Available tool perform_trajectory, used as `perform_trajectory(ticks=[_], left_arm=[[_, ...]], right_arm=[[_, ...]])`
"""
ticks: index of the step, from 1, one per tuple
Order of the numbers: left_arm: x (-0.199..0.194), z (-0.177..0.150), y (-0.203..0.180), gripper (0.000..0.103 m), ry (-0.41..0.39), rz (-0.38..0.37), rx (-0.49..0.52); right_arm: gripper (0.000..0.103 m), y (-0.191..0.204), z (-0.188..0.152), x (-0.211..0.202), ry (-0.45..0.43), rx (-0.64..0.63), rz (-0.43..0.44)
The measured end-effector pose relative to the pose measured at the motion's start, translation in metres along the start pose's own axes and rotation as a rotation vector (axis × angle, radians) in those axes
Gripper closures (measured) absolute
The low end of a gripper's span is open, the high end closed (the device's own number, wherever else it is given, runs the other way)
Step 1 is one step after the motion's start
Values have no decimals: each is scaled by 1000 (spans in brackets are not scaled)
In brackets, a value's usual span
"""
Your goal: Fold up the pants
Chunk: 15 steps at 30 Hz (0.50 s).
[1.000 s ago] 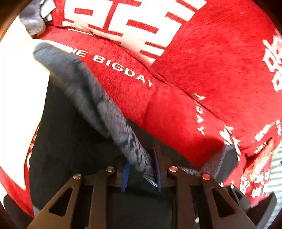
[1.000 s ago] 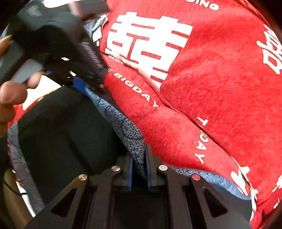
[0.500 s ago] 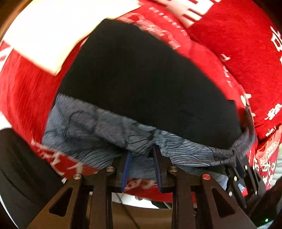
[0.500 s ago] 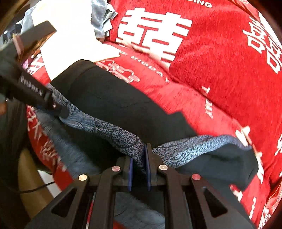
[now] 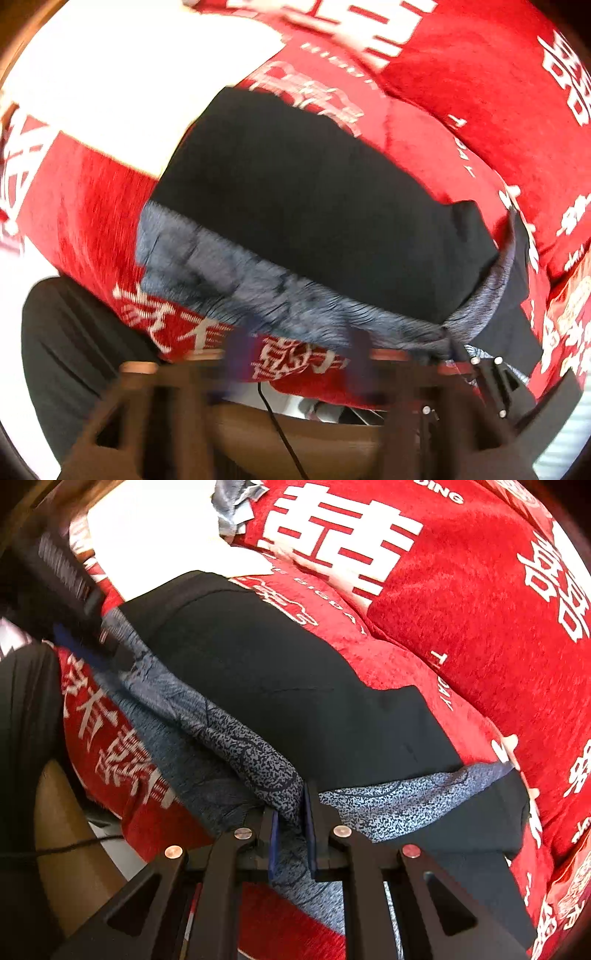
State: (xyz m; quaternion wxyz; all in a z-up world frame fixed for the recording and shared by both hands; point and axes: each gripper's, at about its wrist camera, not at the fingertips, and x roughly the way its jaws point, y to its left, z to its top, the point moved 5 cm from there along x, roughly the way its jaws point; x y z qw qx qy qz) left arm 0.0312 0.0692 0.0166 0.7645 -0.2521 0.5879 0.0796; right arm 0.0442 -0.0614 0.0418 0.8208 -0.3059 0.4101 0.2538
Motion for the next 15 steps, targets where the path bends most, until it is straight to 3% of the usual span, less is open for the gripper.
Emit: perform_trajectory(ticks=[1, 3, 6, 8, 10, 15], left_arm=[[-3, 5, -6, 1, -31, 13, 11], [-12, 18, -16, 1, -130, 71, 32], [-4, 35, -41, 1, -144, 79, 107], [14, 48, -57, 1, -143, 124, 137], [29, 54, -67, 1, -148, 170, 178], [68, 43, -81, 1, -116, 372, 365]], right_arm=[[89, 1, -1, 1, 9, -1, -10], [82, 0, -1, -2, 24, 33, 18], [65, -10, 1, -21, -4, 98, 87], [44, -24, 0, -34, -34, 144, 80], [42, -45, -4, -40, -39, 216, 63], [38, -107, -21, -38, 9, 391, -41]])
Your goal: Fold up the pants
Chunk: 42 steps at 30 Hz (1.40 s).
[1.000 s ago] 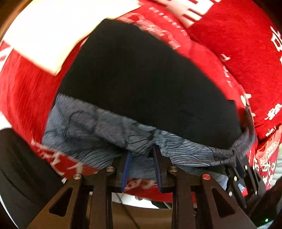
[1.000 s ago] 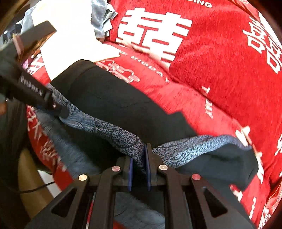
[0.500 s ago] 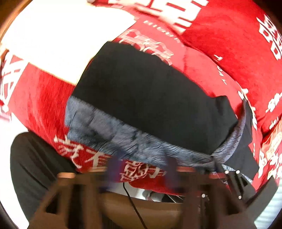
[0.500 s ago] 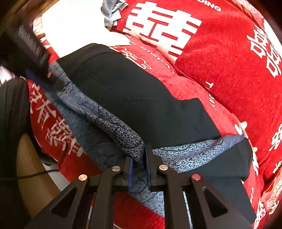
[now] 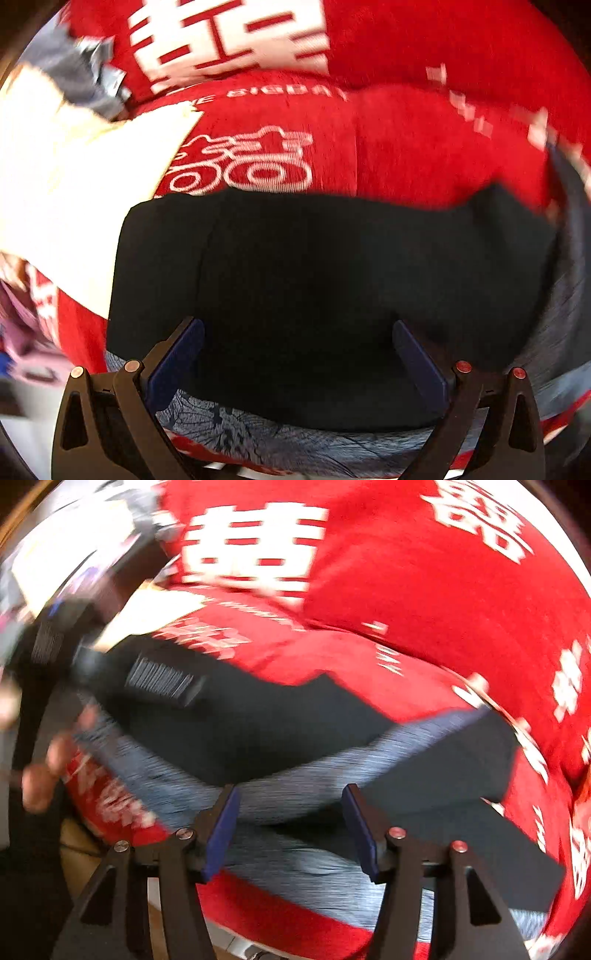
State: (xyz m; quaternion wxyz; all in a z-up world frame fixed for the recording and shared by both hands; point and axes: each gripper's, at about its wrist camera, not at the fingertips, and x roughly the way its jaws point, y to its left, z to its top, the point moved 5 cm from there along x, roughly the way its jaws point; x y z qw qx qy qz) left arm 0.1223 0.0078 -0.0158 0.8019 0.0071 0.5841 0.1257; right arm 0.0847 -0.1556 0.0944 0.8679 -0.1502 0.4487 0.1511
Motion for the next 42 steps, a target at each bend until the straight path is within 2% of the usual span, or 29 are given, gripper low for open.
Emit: perform_trajectory(ticks=[1, 3, 4, 5, 7, 10, 13, 15, 18, 22, 25, 27, 28, 30, 31, 32, 37, 42], left_arm=[[3, -8, -2, 0, -2, 18, 32], [-2, -18, 0, 0, -37, 5, 37], [-1, -28, 5, 0, -16, 31, 42], [1, -35, 8, 0, 5, 42, 43], [2, -47, 16, 0, 0, 18, 25], [-2, -54, 24, 0, 23, -2, 9], [-14, -51, 26, 0, 24, 32, 10], [-27, -43, 25, 0, -5, 17, 3], [-38, -25, 19, 0, -26, 6, -12], [-30, 13, -7, 0, -29, -11, -11], [-8, 31, -28, 0, 19, -29, 7], [7, 29, -41, 0, 72, -9, 32], [12, 26, -44, 0, 88, 9, 48], [8, 16, -45, 0, 41, 21, 62], [6, 12, -46, 0, 46, 16, 78], [4, 3, -44, 0, 51, 4, 90], [0, -30, -33, 0, 78, -42, 113], [-10, -52, -30, 0, 99, -77, 118]], right_arm=[[34, -16, 2, 2, 5, 34, -34], [27, -48, 4, 5, 17, 111, -89], [24, -68, 8, 10, 29, 166, -111], [24, -82, 11, 14, 42, 208, -124], [23, -124, 21, 33, 97, 339, -175], [23, -164, 36, 62, 191, 463, -263], [23, -176, 59, 91, 228, 526, -240], [20, -177, 73, 107, 243, 548, -223], [19, -181, 88, 139, 322, 545, -265], [19, -185, 80, 179, 479, 499, -304], [19, -193, 71, 174, 450, 516, -300], [28, -196, 64, 165, 446, 525, -296], [43, -196, 58, 158, 433, 519, -269], [66, -197, 51, 142, 388, 541, -214], [85, -199, 45, 132, 372, 566, -190], [89, -199, 40, 123, 362, 578, -195], [92, -200, -6, 51, 234, 652, -273], [92, -192, -72, 3, 225, 716, -307]])
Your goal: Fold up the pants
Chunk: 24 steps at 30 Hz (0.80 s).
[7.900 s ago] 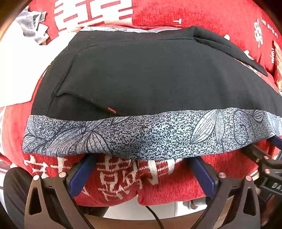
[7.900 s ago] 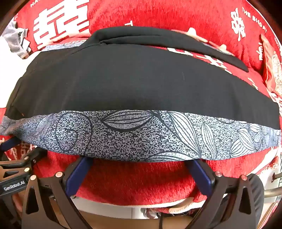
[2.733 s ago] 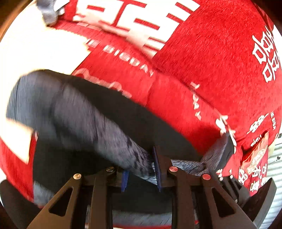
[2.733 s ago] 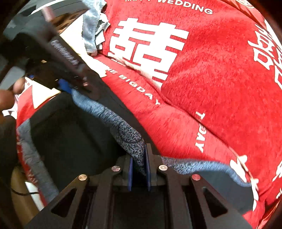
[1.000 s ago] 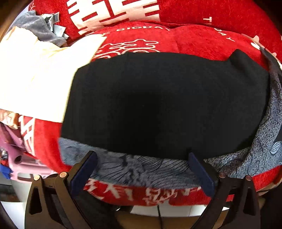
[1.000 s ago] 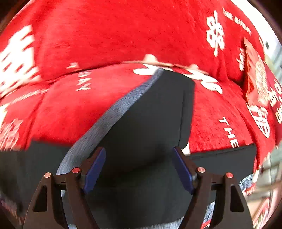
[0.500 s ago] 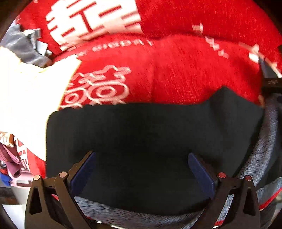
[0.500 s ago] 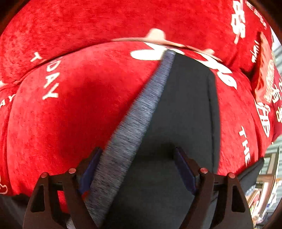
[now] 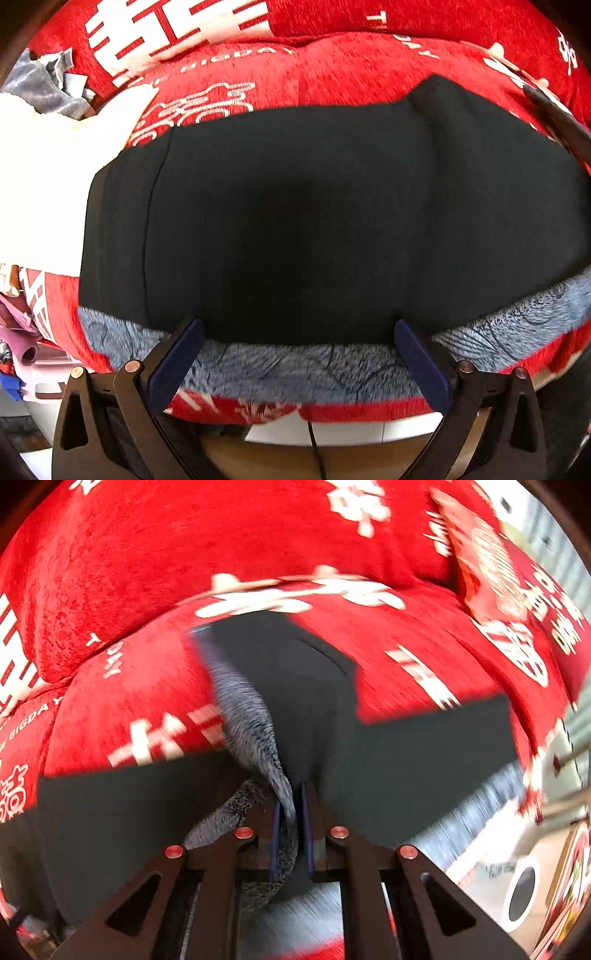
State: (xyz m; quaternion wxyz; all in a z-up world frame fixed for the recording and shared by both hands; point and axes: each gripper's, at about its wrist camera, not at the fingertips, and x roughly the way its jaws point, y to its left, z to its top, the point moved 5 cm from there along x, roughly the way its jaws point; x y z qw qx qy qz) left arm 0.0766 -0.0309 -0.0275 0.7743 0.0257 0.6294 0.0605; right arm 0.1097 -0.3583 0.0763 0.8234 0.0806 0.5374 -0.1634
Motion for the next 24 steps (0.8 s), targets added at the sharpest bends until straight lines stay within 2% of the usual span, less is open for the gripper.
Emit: perform_trajectory(ticks=[3, 4, 5, 6, 8, 10, 13, 15, 18, 19, 21, 24], left_arm=[[-10, 3, 1, 0, -1, -11, -19], [-14, 8, 0, 0, -13, -20, -29], [-15, 17, 3, 0, -19, -24, -34], [-18, 24, 1, 0, -21, -25, -39], [-19, 38, -4, 0, -21, -27, -36], [-19, 49, -13, 0, -25, -13, -28], [-15, 59, -32, 0, -20, -16, -27], [-9, 60, -44, 0, -20, -34, -19], [2, 52, -55, 0, -1, -29, 15], [1, 49, -53, 0, -25, -40, 1], [2, 39, -48, 0, -6, -73, -5], [3, 24, -40, 0, 20, -96, -1]], right_arm=[[92, -20, -19, 4, 9, -19, 24], [87, -22, -21, 7, 13, -28, 45], [75, -24, -21, 7, 9, -41, 53], [68, -25, -20, 6, -9, -61, 40], [39, -22, -14, 0, -69, -118, -28], [32, -10, -5, -4, -124, -216, -133], [29, 20, 3, 2, -152, -401, -281], [29, 40, 9, 8, -163, -489, -323], [29, 68, 24, 15, -178, -557, -294], [28, 78, 30, 17, -181, -573, -291], [24, 93, 38, 23, -180, -608, -273], [26, 105, 51, 44, -121, -601, -224]])
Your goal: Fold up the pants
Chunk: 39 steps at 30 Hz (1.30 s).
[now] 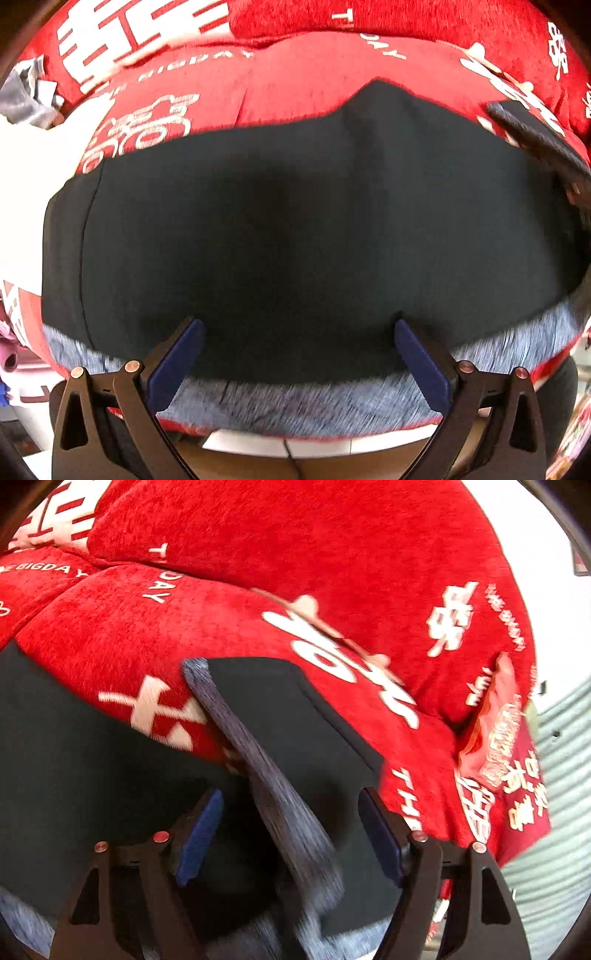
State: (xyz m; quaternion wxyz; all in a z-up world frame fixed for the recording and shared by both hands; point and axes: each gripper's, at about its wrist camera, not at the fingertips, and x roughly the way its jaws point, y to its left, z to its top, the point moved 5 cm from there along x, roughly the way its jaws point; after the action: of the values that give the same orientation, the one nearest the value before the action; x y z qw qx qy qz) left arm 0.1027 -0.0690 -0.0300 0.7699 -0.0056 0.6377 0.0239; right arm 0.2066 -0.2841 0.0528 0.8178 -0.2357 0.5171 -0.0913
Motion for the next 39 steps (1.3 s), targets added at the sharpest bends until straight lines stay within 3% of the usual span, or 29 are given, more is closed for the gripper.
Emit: perform_trajectory(ticks=[1, 2, 4, 7, 13, 16, 19, 21, 23, 24, 26, 28, 30, 32, 36, 39], left_arm=[[-1, -4, 2, 0, 2, -1, 2], [-2, -9, 6, 0, 4, 3, 4], [-2, -15, 9, 0, 15, 6, 5], [-3, -19, 14, 0, 37, 12, 28], [-18, 10, 21, 0, 15, -19, -54], [-20, 40, 16, 0, 4, -68, -138], [-16, 59, 0, 0, 7, -92, -161], [-11, 69, -12, 0, -9, -61, -127], [2, 78, -16, 0, -6, 47, -96], [9, 80, -13, 0, 10, 53, -105], [19, 78, -2, 0, 45, -40, -167], [18, 77, 8, 0, 53, -48, -201], [13, 76, 21, 0, 38, 20, -201], [9, 73, 40, 0, 31, 144, -215], [5, 66, 59, 0, 40, 115, -287], [-1, 69, 40, 0, 21, 100, -260]], right_arm=[[30, -3, 2, 5, 9, 27, 35], [53, -5, 3, 8, 13, 47, 69], [83, -18, -2, 19, 52, 119, 176], [95, -43, -16, 17, 30, 231, 244], [96, -117, -72, -6, -25, 469, 241], [96, -139, -98, -12, -33, 528, 239], [96, -151, -120, -14, -36, 569, 239], [96, -160, -132, -9, -26, 598, 234], [96, -168, -147, -1, -7, 649, 255], [96, -170, -156, 4, 10, 680, 278], [96, -173, -168, 12, 26, 706, 303], [96, -171, -178, 18, 41, 710, 313], [96, -170, -185, 26, 56, 726, 337], [96, -170, -190, 30, 54, 749, 361], [96, -175, -190, 33, 25, 776, 412], [89, -180, -189, 38, 12, 798, 442]])
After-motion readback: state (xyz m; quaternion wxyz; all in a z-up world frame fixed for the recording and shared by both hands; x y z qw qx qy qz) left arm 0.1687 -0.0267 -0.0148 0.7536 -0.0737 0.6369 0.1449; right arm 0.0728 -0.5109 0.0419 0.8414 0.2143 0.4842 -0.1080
